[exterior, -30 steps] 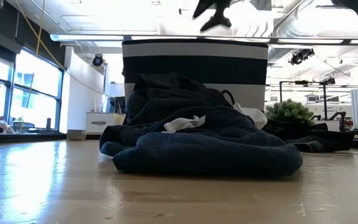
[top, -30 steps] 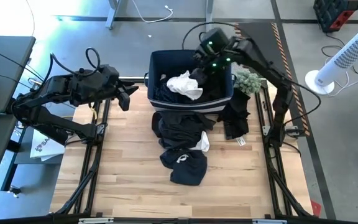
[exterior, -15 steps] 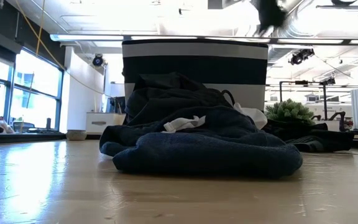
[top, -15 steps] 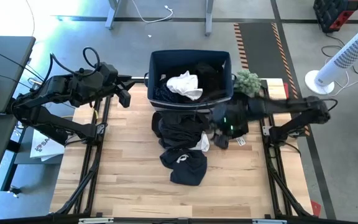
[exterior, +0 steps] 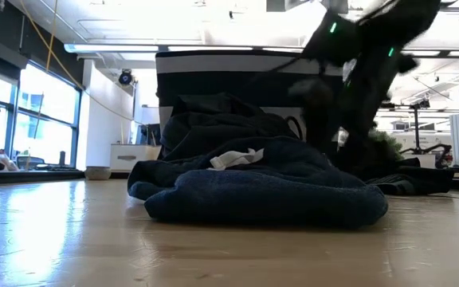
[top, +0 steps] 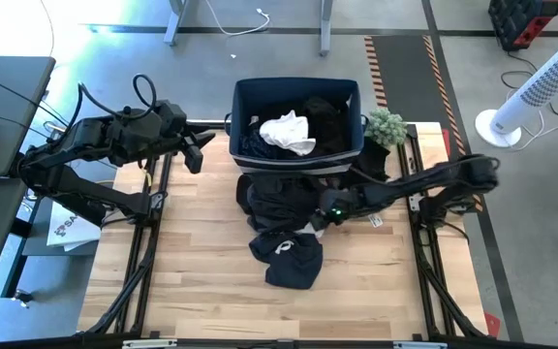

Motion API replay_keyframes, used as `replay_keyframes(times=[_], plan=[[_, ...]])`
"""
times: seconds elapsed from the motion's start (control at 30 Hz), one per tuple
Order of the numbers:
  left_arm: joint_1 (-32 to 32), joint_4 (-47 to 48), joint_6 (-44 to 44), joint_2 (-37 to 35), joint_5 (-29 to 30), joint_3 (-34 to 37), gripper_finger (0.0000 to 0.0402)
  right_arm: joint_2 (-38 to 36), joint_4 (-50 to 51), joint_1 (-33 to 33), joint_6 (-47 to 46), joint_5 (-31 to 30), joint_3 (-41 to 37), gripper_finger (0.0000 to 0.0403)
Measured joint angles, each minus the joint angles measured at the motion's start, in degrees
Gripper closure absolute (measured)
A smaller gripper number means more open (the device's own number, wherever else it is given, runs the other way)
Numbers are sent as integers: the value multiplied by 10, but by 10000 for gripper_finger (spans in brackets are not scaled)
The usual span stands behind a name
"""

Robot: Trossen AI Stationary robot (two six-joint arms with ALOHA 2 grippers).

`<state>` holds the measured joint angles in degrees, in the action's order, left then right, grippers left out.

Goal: Sort clothes
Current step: Put the black shorts including the white sock into the blue bin

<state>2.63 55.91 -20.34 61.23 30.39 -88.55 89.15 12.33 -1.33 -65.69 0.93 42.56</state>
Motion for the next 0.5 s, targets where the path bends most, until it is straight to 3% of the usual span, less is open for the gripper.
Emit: replay_keyframes(times=[0.13,0.27,0.5], plan=[[0,0,0,0,0,0,275,79,-93,16,-17,81,6,249],[0,1,5,0,-1,0,275,93,-58,17,7,120,53,375],[0,8,5,0,-7,0,275,-22,132,18,133,194,192,395]])
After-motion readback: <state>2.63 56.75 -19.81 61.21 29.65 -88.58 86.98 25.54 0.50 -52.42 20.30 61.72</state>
